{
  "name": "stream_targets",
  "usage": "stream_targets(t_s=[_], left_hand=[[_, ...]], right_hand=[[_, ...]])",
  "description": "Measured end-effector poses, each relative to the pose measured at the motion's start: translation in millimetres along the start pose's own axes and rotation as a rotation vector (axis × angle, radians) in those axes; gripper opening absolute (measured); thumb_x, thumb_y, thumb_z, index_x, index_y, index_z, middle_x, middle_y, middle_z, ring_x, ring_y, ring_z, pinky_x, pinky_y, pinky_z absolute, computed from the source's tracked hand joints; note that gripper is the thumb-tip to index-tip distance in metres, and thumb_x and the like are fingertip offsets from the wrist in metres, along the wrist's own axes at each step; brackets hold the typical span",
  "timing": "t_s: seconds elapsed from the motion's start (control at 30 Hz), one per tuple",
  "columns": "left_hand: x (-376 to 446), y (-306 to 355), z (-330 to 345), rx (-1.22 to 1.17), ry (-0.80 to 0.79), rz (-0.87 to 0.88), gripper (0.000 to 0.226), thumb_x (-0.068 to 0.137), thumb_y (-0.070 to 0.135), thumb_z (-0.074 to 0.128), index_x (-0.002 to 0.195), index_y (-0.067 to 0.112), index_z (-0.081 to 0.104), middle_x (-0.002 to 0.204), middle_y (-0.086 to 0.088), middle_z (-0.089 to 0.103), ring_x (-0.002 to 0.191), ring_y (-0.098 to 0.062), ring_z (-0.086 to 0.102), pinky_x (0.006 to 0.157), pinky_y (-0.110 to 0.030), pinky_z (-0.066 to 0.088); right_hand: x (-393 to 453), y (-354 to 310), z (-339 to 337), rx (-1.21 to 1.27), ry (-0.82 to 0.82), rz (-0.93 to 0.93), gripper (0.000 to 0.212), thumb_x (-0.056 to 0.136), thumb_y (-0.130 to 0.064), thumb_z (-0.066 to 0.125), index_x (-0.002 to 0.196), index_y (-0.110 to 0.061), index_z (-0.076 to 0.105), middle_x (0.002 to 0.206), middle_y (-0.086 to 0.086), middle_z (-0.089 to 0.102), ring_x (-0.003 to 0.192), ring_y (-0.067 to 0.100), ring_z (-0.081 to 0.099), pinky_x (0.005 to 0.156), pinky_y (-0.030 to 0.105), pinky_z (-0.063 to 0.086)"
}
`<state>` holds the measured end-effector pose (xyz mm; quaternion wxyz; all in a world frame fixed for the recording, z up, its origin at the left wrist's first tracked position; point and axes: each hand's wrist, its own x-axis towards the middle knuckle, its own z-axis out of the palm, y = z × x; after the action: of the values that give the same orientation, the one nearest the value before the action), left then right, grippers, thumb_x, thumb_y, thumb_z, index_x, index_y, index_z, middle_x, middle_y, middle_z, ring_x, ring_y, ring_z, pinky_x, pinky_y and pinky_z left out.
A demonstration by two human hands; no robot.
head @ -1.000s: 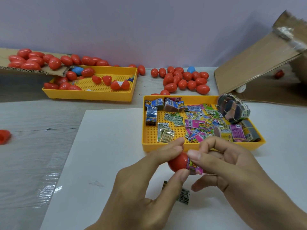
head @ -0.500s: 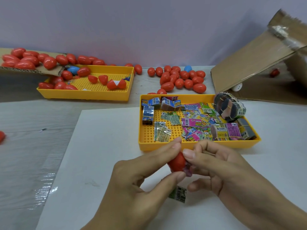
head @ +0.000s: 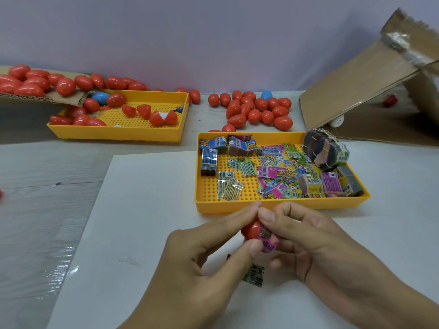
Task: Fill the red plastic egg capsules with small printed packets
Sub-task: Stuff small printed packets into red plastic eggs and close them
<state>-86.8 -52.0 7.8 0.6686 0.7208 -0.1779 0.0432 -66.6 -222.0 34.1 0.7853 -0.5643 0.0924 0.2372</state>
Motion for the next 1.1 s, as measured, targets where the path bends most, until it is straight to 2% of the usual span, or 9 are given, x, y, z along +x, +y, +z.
stream_targets(t_s=[0.13,0.23,0.4,0.5,0.63,0.73,0.93,1.03,1.1], left_hand=[[-0.6,-2.7,-0.9,-0.023,0.011,0.004,0.052,0.077,0.028,0.076,0.127,0.034,0.064,0.122,0.012,0.070,0.120,-0.012,0.063,0.098,-0.032,0.052],[0.8,-2.4,0.5,-0.062,0.077,-0.019,0.049,0.071,0.028,0.080,0.119,0.031,0.070,0.113,0.008,0.074,0.110,-0.014,0.069,0.094,-0.030,0.055],[5.7,1.7,-5.1,-0.187,0.137,-0.026,0.041,0.067,0.021,0.080,0.108,0.025,0.075,0.105,-0.003,0.076,0.099,-0.022,0.073,0.083,-0.027,0.058],[7.6,3.6,-8.6,-0.222,0.148,-0.015,0.047,0.066,0.018,0.080,0.111,0.029,0.074,0.104,-0.005,0.076,0.097,-0.023,0.073,0.081,-0.026,0.058],[7.2,3.3,-9.8,-0.177,0.119,0.039,0.041,0.072,0.015,0.078,0.111,0.027,0.076,0.107,-0.006,0.072,0.103,-0.025,0.071,0.083,-0.030,0.059],[6.2,0.6,-10.0,-0.125,0.117,0.063,0.035,0.074,0.016,0.078,0.107,0.026,0.077,0.107,-0.004,0.070,0.106,-0.029,0.068,0.083,-0.032,0.059],[6.7,0.3,-10.6,-0.090,0.109,0.088,0.030,0.074,0.014,0.078,0.104,0.019,0.076,0.107,-0.005,0.070,0.105,-0.029,0.068,0.081,-0.029,0.058],[5.7,1.6,-9.0,-0.058,0.104,0.067,0.038,0.073,0.016,0.079,0.110,0.023,0.074,0.109,-0.004,0.072,0.106,-0.026,0.068,0.082,-0.028,0.058],[5.9,4.2,-8.9,-0.056,0.125,-0.023,0.049,0.067,0.025,0.082,0.114,0.033,0.071,0.110,0.001,0.073,0.107,-0.020,0.069,0.081,-0.025,0.058]], right_hand=[[-1.7,-1.1,1.5,-0.021,0.004,-0.031,0.037,0.063,-0.027,0.090,0.065,-0.016,0.055,0.072,0.018,0.066,0.061,0.022,0.066,0.043,0.023,0.049],[-2.9,-2.5,3.6,-0.013,0.011,-0.053,0.028,0.061,-0.030,0.082,0.066,-0.015,0.058,0.068,0.011,0.065,0.056,0.019,0.065,0.041,0.023,0.048],[-2.7,-8.4,2.7,0.002,-0.073,-0.011,0.028,0.076,-0.038,0.080,0.083,-0.011,0.075,0.091,0.019,0.074,0.076,0.027,0.073,0.044,0.027,0.053],[-4.8,-10.5,3.9,-0.067,-0.122,-0.034,0.037,0.069,-0.037,0.080,0.096,-0.012,0.076,0.094,0.020,0.074,0.082,0.030,0.074,0.045,0.025,0.053],[-5.4,-9.1,3.6,-0.092,-0.098,-0.088,0.026,0.068,-0.021,0.085,0.091,-0.013,0.077,0.089,0.019,0.074,0.076,0.028,0.074,0.043,0.024,0.051],[-5.7,-7.1,5.0,-0.089,-0.078,-0.101,0.033,0.061,-0.029,0.082,0.090,-0.013,0.077,0.087,0.019,0.074,0.075,0.028,0.074,0.042,0.024,0.051],[-4.5,-7.6,5.9,-0.070,-0.108,-0.093,0.037,0.066,-0.038,0.081,0.093,-0.013,0.076,0.089,0.017,0.074,0.076,0.025,0.074,0.043,0.025,0.052],[-4.6,-5.4,5.2,-0.061,-0.090,-0.114,0.032,0.068,-0.034,0.081,0.092,-0.013,0.076,0.087,0.018,0.074,0.074,0.025,0.074,0.042,0.026,0.052],[-4.3,-3.1,4.3,-0.120,-0.025,-0.216,0.029,0.063,-0.025,0.082,0.089,-0.015,0.076,0.086,0.018,0.074,0.070,0.024,0.073,0.044,0.027,0.053]])
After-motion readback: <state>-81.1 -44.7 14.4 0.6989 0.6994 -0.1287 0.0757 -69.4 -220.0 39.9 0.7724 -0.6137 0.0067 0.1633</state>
